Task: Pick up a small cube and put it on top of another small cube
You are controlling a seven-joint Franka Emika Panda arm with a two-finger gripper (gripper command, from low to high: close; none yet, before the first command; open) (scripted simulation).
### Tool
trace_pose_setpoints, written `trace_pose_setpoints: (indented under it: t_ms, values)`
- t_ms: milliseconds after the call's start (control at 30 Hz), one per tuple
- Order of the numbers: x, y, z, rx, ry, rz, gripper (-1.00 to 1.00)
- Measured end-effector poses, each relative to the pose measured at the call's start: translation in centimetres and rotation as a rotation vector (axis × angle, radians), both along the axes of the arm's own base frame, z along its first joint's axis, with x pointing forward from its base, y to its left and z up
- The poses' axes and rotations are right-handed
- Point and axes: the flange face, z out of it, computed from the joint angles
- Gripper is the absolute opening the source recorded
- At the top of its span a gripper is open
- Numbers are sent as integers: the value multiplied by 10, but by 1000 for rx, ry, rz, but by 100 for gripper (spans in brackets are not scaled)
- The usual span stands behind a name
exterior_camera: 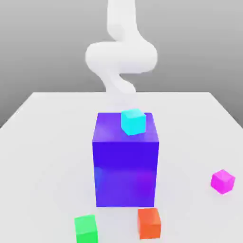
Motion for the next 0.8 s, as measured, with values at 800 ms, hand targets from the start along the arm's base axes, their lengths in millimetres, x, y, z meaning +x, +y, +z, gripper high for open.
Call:
trace_pose_setpoints:
  t_ms: [800]
  values:
    - [-29,281,-406,-608,367,1531,0]
